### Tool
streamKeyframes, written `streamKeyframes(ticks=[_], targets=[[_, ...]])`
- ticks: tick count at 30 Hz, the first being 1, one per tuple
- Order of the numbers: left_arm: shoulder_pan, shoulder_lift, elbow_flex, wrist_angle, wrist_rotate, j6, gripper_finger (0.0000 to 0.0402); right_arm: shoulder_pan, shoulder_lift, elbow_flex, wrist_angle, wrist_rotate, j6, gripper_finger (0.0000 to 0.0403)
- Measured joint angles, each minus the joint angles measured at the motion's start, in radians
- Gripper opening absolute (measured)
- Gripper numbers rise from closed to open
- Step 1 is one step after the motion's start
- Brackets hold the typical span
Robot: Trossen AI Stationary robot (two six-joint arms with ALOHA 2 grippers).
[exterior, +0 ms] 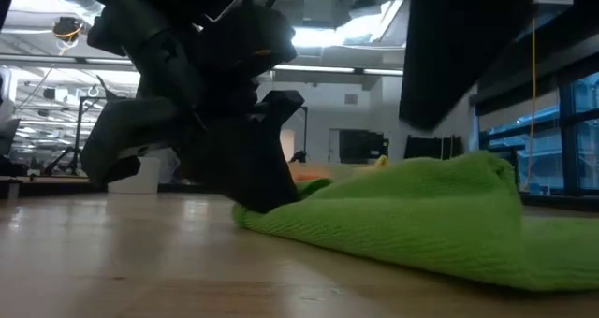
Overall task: Roll microfiber towels into tight, uniform cylinder then place into a basket
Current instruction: Roll the green microfiber towel
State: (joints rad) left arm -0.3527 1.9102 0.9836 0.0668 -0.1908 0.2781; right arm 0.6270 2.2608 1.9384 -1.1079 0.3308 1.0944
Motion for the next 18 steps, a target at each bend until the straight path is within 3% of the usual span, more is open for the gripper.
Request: streamKeyframes(ticks=[7,18], targets=[[-0.004,-0.005,0.003,-0.071,-0.006,-0.086,0.0075,0.08,-0.002,0.05,0.009,0.106,-0.09,0.0122],[-0.055,-0.012,0.002,-0.103,-0.018,-0.192,0.0075,0.119,-0.002,-0.163,0.314,0.169,-0.548,0.0122]])
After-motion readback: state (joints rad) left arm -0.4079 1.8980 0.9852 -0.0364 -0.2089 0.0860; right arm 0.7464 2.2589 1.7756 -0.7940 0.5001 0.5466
